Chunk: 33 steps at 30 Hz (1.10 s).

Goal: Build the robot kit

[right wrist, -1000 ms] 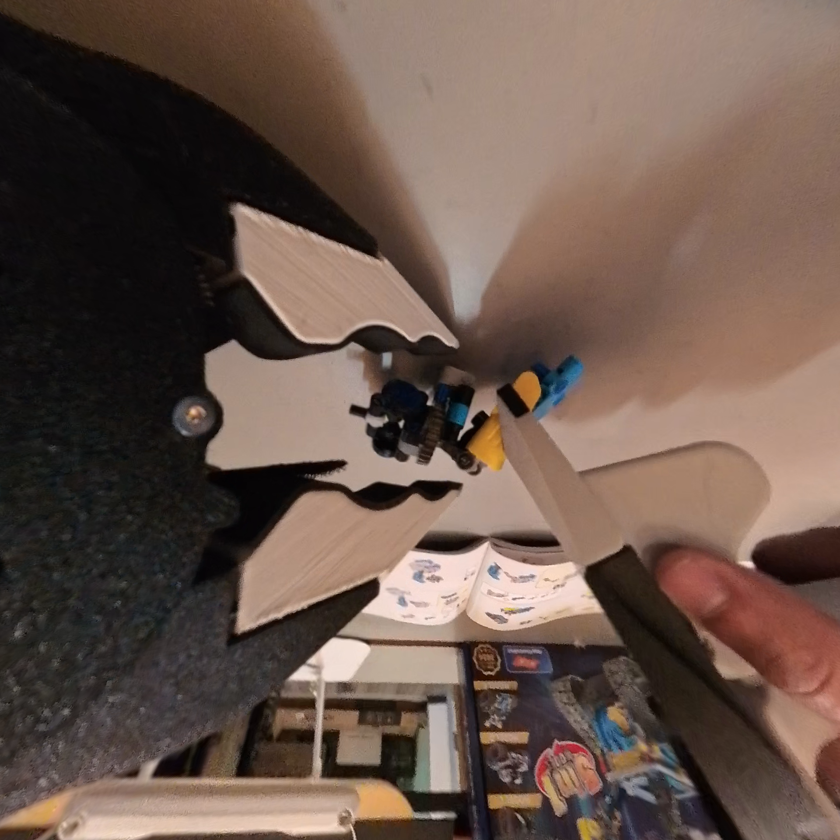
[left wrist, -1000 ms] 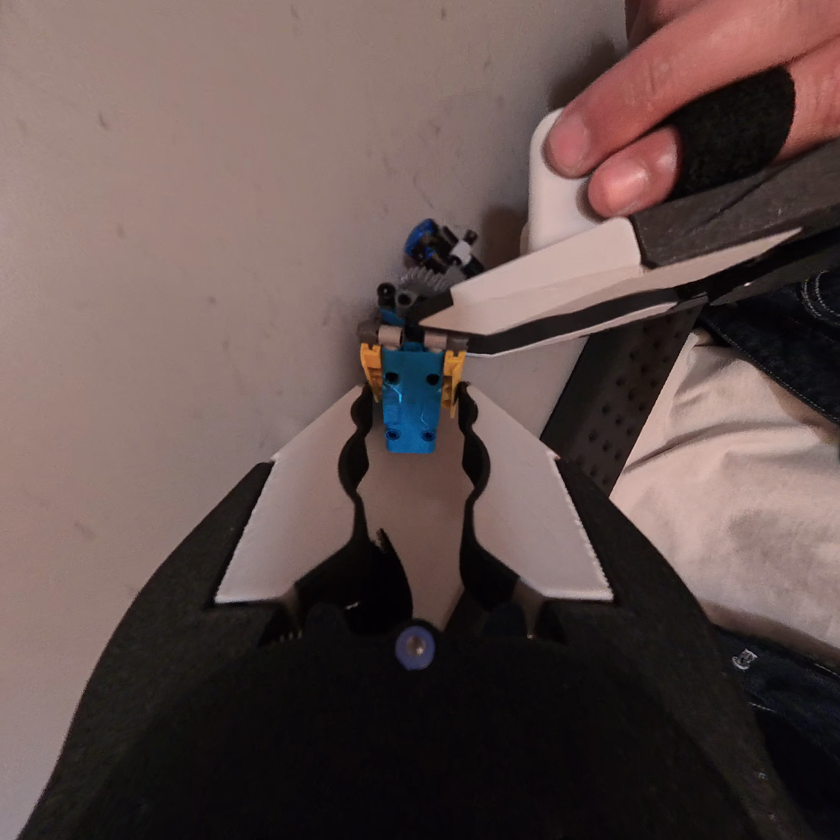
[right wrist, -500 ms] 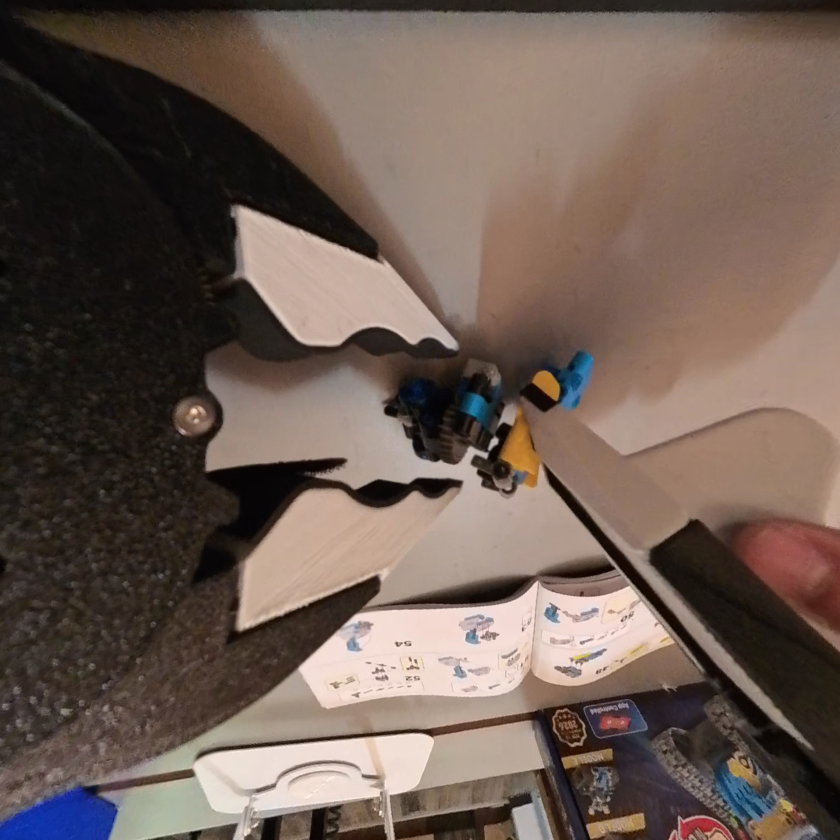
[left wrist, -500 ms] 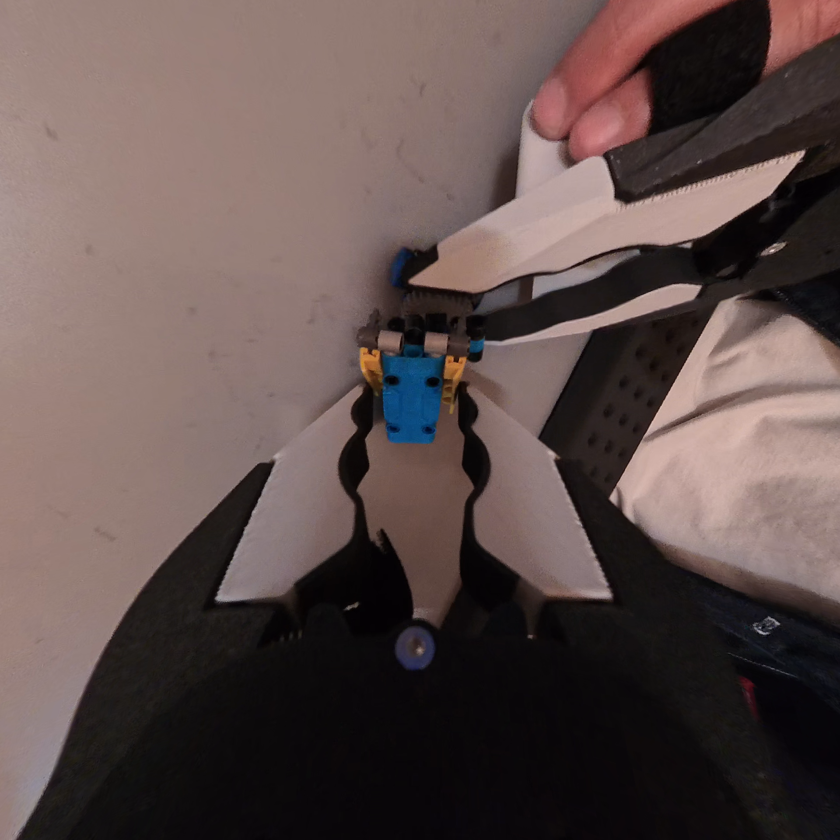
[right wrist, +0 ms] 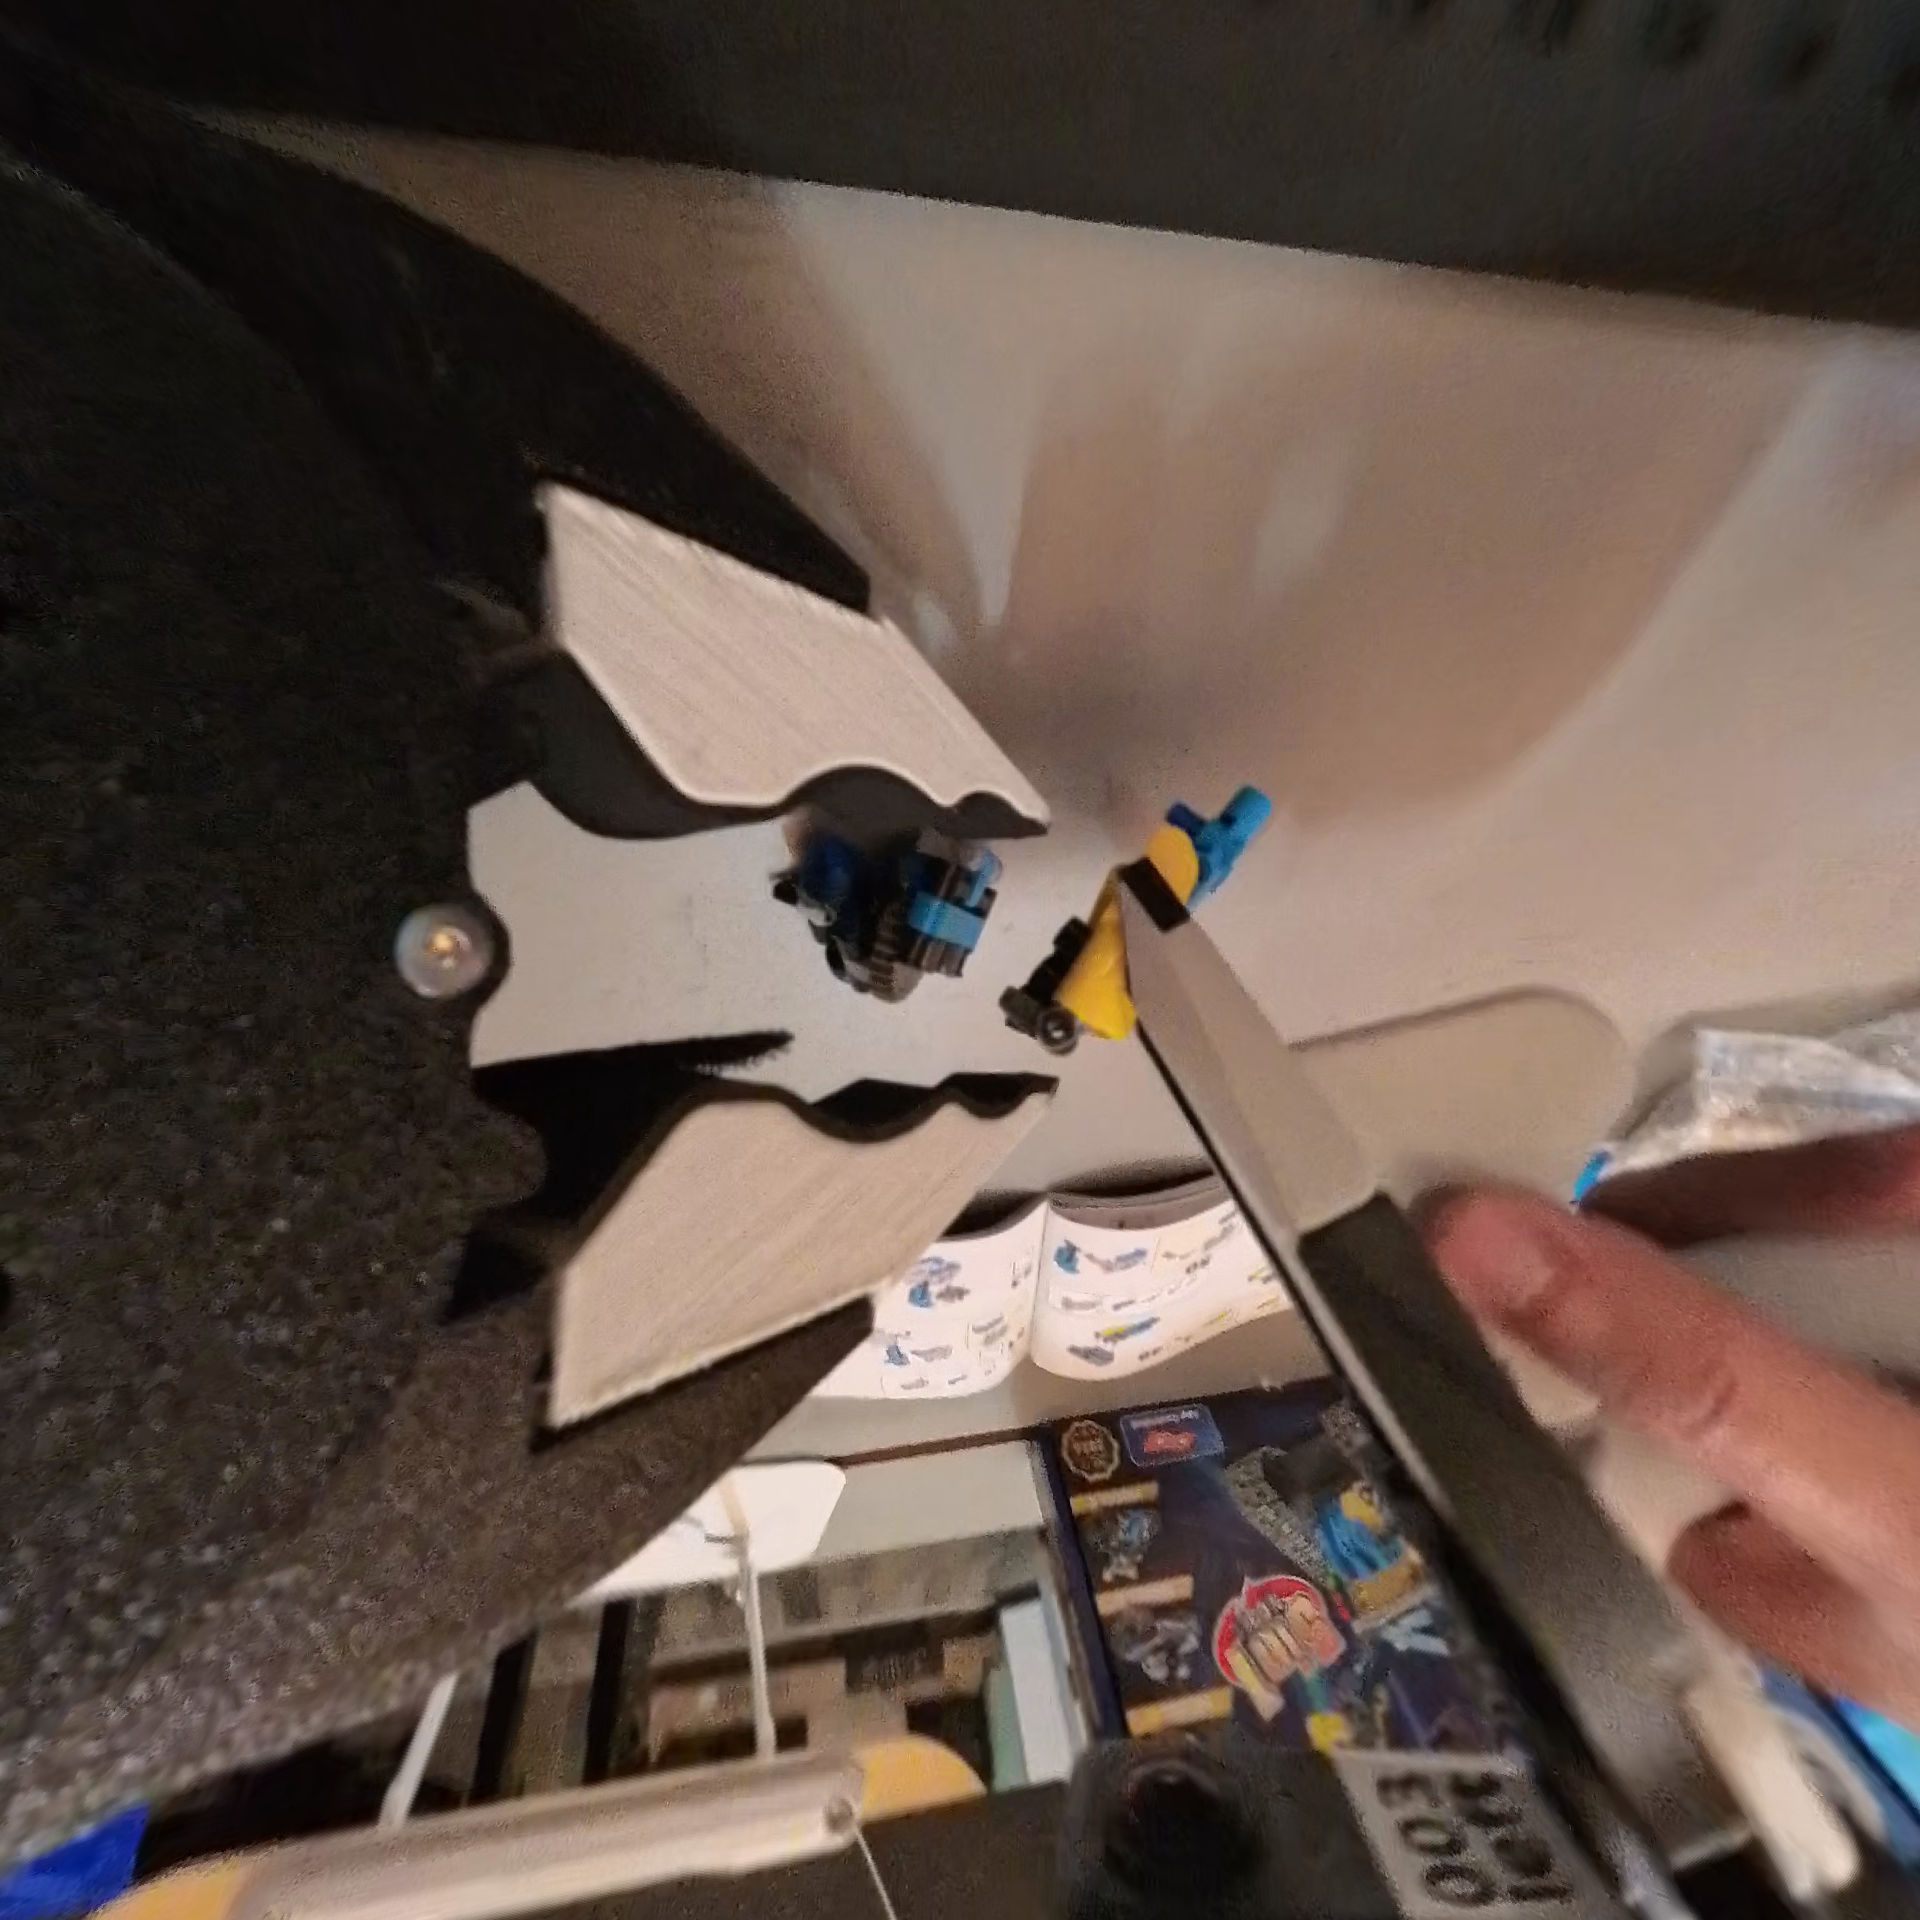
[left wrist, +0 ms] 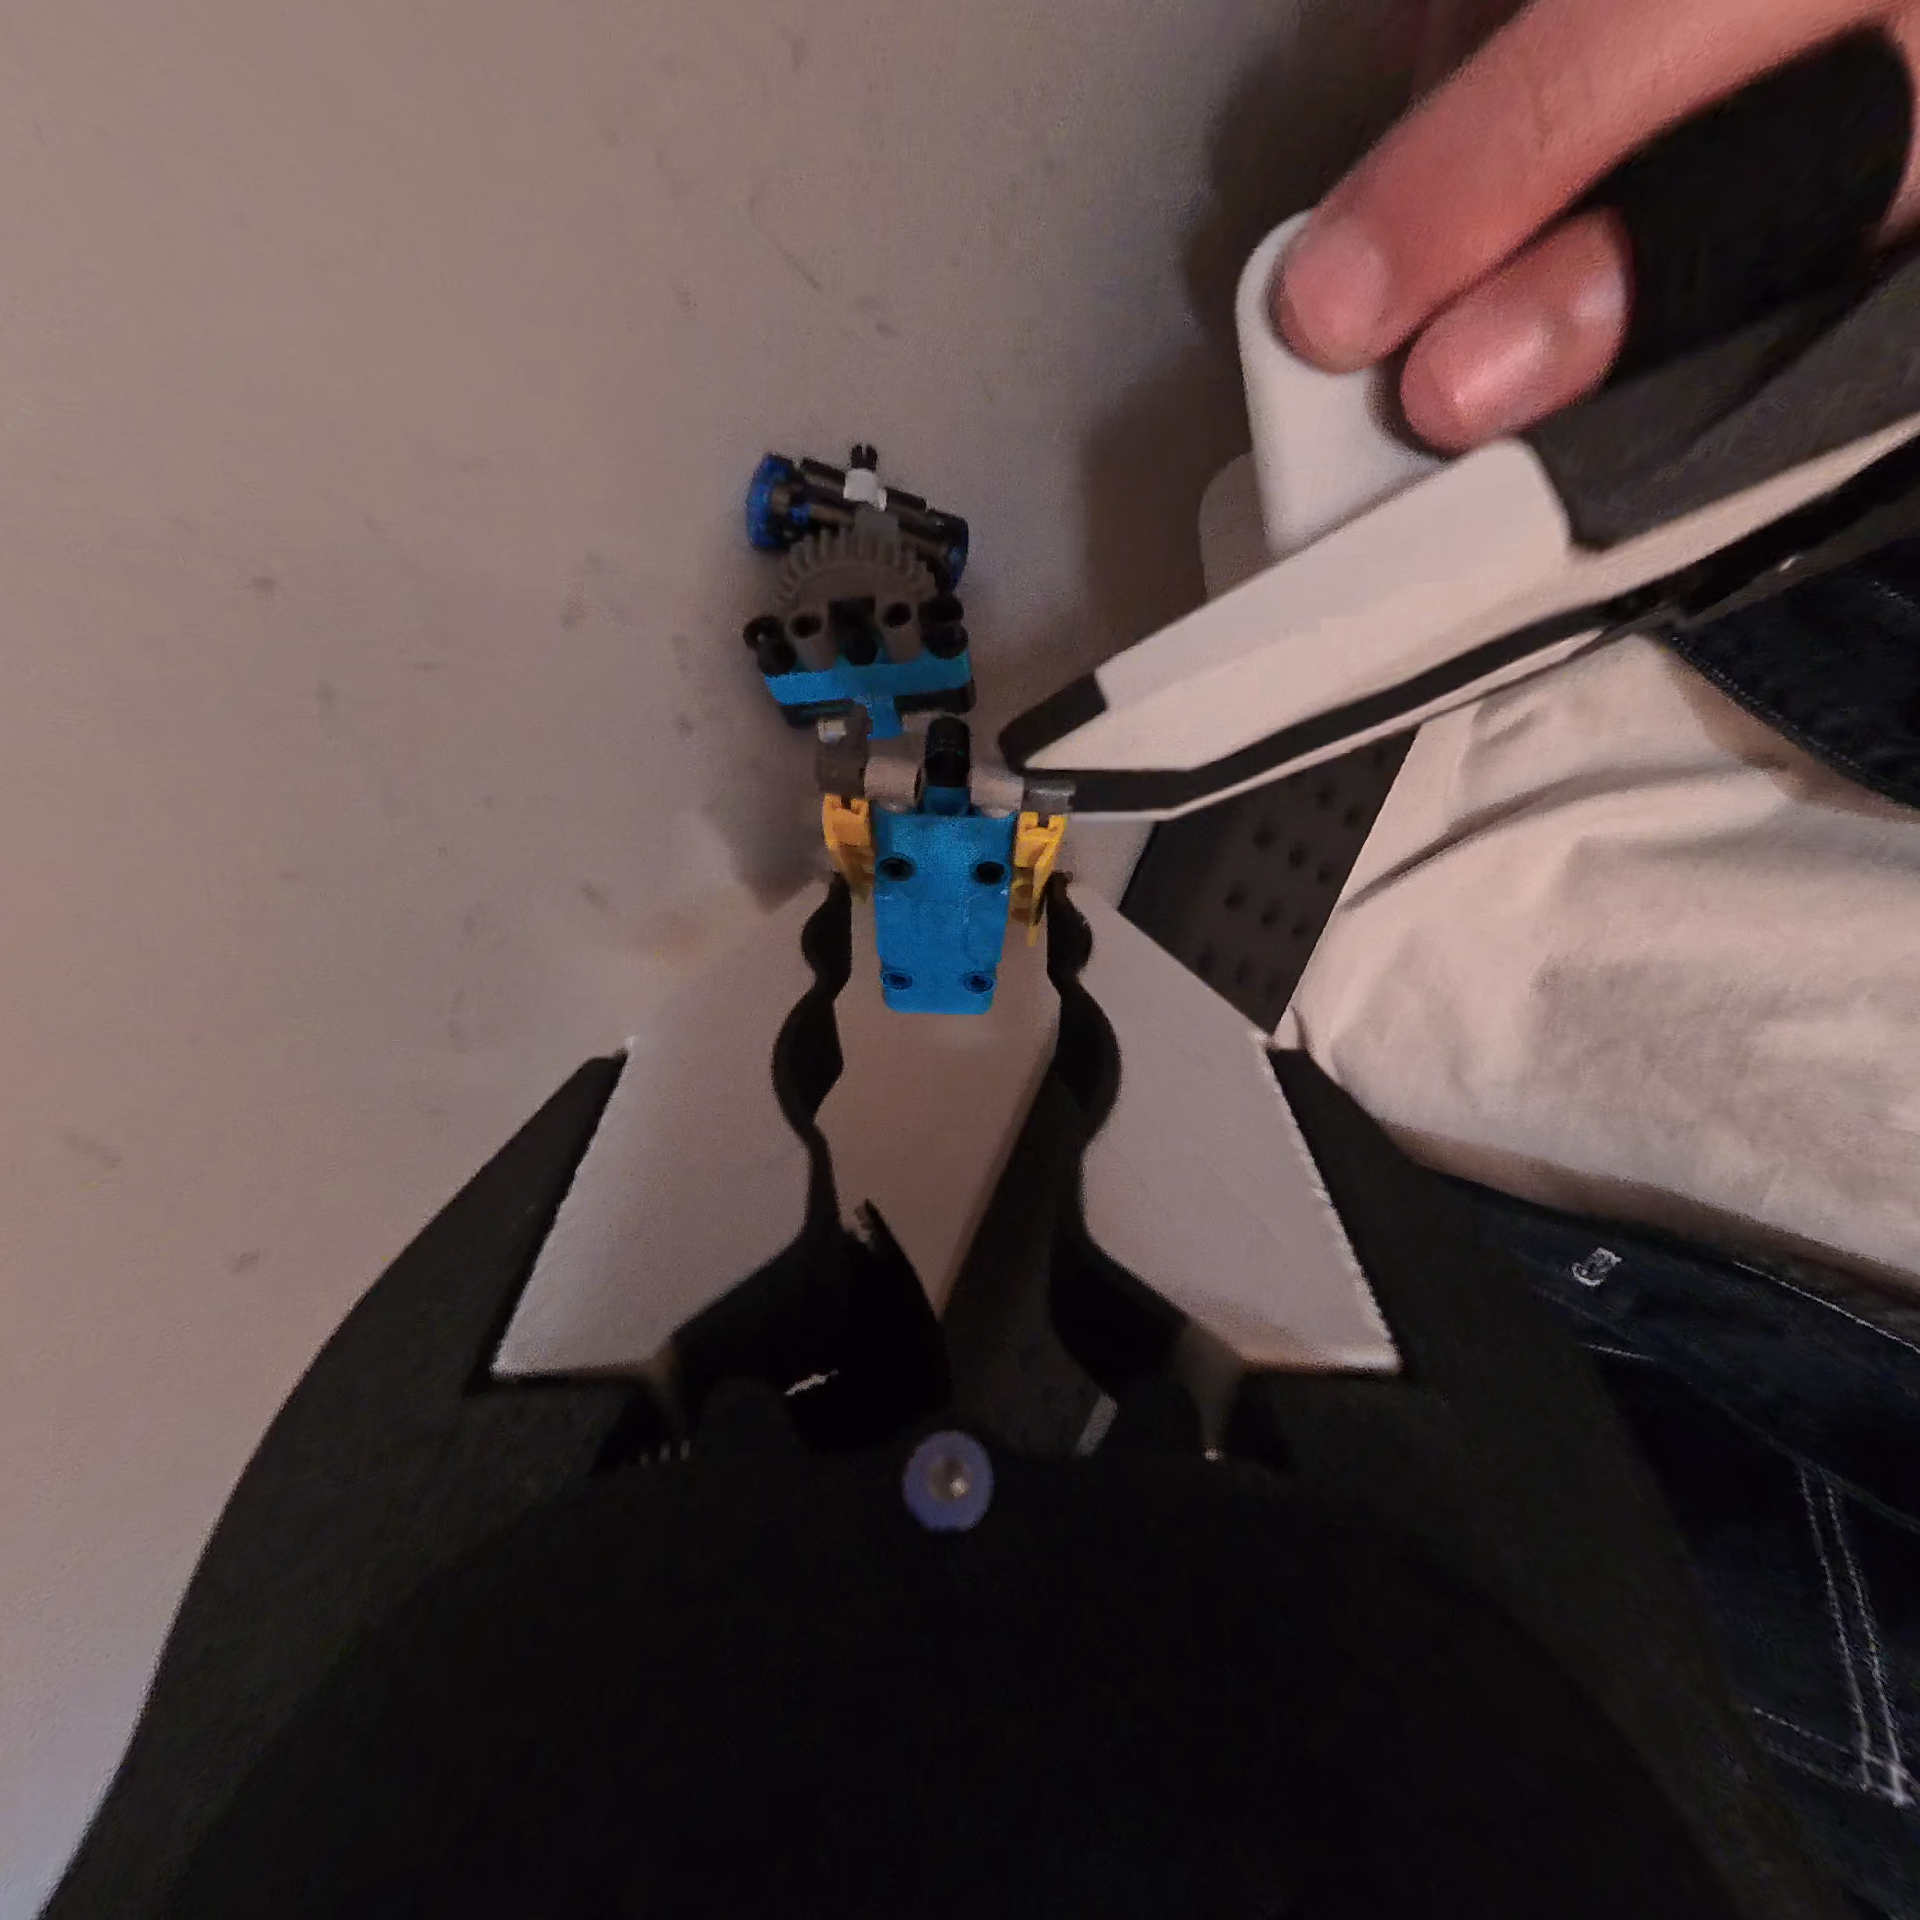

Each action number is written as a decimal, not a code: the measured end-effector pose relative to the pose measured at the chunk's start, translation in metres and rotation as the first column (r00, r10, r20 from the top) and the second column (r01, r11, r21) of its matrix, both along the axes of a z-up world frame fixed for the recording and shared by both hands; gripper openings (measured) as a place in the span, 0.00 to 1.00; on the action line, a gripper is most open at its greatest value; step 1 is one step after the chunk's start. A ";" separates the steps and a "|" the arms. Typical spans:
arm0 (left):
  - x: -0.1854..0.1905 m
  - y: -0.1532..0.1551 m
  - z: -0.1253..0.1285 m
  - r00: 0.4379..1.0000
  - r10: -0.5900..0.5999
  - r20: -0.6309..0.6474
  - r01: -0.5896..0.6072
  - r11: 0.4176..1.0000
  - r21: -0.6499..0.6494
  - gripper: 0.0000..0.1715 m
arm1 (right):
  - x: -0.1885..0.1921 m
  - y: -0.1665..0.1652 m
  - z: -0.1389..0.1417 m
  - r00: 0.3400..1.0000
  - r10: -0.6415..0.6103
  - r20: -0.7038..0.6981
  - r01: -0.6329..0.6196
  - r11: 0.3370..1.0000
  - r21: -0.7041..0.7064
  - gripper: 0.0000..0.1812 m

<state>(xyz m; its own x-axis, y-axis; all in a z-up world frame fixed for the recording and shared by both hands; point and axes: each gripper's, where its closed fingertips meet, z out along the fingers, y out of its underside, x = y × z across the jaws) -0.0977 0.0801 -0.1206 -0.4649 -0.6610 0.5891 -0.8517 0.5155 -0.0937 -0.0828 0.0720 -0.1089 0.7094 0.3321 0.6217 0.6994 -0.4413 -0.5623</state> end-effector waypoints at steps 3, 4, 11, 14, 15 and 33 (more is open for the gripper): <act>-0.008 0.002 -0.005 0.999 -0.022 -0.046 0.024 0.999 0.045 0.22 | -0.009 0.006 -0.006 0.986 0.039 0.165 -0.035 0.999 -0.026 0.20; -0.013 0.001 -0.006 0.997 -0.040 -0.063 0.044 0.998 0.055 0.22 | -0.008 0.008 -0.007 0.972 0.045 0.230 -0.039 0.999 -0.030 0.17; -0.011 -0.001 -0.003 0.999 -0.039 -0.010 0.040 0.996 0.075 0.23 | 0.006 0.008 -0.008 0.951 -0.002 0.309 0.007 1.000 -0.015 0.09; 0.016 0.002 0.024 0.993 0.046 0.113 -0.040 0.998 -0.055 0.33 | 0.030 0.005 0.004 0.985 -0.105 0.140 0.094 0.992 0.080 0.09; 0.030 0.006 0.035 0.979 0.098 0.180 -0.078 0.991 -0.112 0.34 | 0.039 0.001 0.007 0.990 -0.140 0.034 0.137 0.986 0.092 0.08; 0.048 -0.004 0.031 0.749 0.262 0.608 0.158 0.821 -0.549 0.30 | 0.042 -0.003 0.015 0.300 -0.073 -0.951 0.223 0.975 -0.005 0.09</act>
<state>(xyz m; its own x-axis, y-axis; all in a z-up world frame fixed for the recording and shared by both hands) -0.0496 0.0758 -0.0899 -0.8317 -0.3653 0.4180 -0.4965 0.1526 -0.8545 -0.0407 0.0691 -0.0943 0.8632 0.1410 -0.4847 -0.4104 -0.3630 -0.8365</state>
